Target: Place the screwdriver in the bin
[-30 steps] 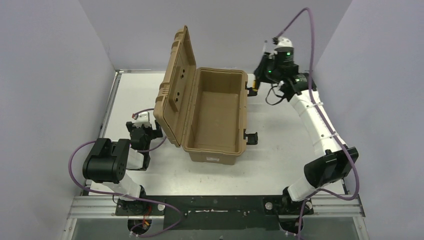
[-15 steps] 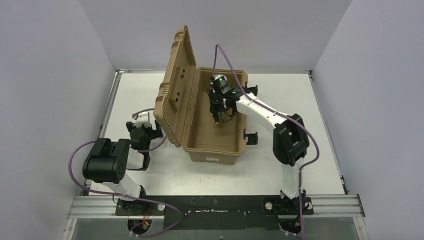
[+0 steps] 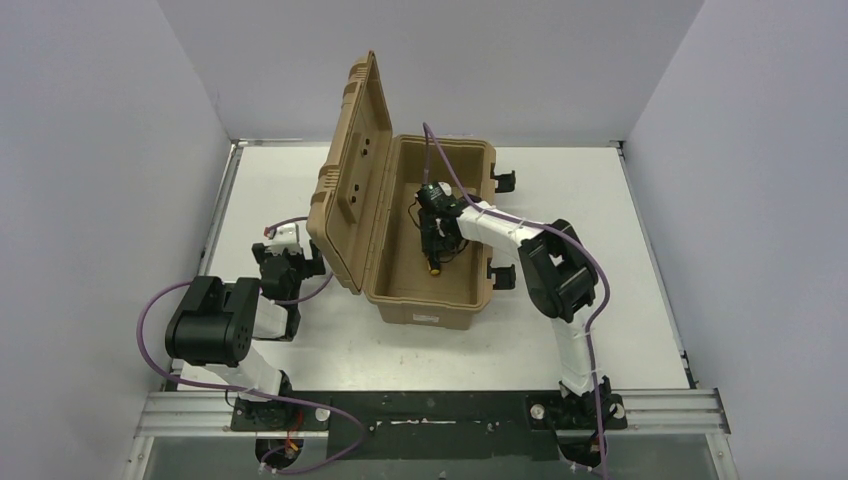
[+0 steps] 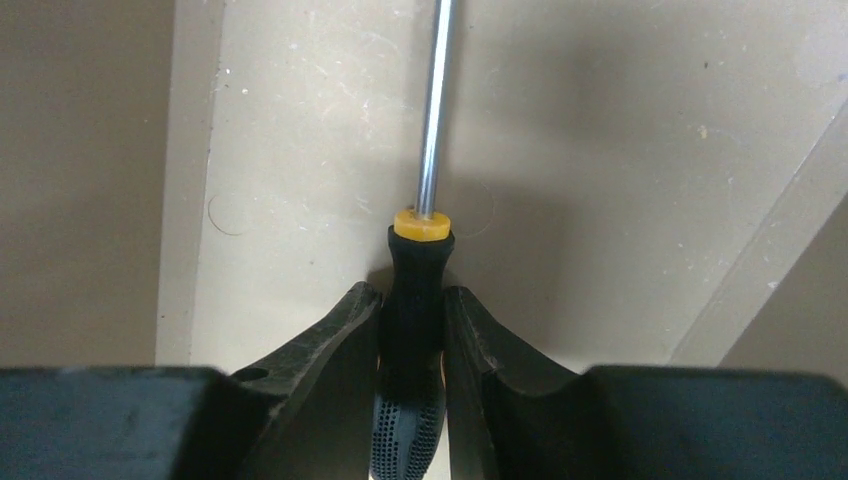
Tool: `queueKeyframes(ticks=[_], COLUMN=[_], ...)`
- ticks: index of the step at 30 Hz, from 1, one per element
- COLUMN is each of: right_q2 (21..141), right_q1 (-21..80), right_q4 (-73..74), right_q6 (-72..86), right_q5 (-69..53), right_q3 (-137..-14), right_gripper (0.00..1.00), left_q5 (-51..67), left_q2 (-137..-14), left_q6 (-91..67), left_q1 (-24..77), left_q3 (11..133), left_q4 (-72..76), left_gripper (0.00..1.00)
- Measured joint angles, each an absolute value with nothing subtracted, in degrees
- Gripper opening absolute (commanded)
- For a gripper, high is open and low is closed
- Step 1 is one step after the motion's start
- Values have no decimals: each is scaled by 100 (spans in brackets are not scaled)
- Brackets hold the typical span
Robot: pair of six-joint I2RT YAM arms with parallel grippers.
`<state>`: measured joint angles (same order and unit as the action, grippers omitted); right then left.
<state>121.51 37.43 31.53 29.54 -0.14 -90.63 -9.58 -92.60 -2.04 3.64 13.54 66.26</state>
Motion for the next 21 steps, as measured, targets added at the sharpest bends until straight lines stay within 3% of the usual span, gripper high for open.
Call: queueKeyframes(ticks=[2, 4, 7, 13, 16, 21], right_q2=[12149, 12149, 12140, 12042, 11736, 10694], right_q1=[3745, 3750, 3745, 3719, 3673, 3417], right_q4=[3151, 3151, 3179, 3441, 3505, 3347], right_q6=[3011, 3085, 3094, 3072, 2956, 2596], right_q5=[49, 126, 274, 517, 561, 558], right_q3=[-9063, -9063, -9089, -9330, -9537, -9859], right_gripper=[47, 59, 65, 92, 99, 100], left_q5=[-956, -958, -958, -958, -958, -958], left_q2=[-9260, -9260, -9260, -9260, -9260, -9260], left_q6=[-204, -204, -204, -204, -204, -204], left_q1=[364, 364, 364, 364, 364, 364], left_q3=[1354, 1354, 1354, 1354, 1354, 1354], left_q4=[6626, 6626, 6626, 6626, 6626, 6626], left_gripper=[97, 97, 97, 97, 97, 97])
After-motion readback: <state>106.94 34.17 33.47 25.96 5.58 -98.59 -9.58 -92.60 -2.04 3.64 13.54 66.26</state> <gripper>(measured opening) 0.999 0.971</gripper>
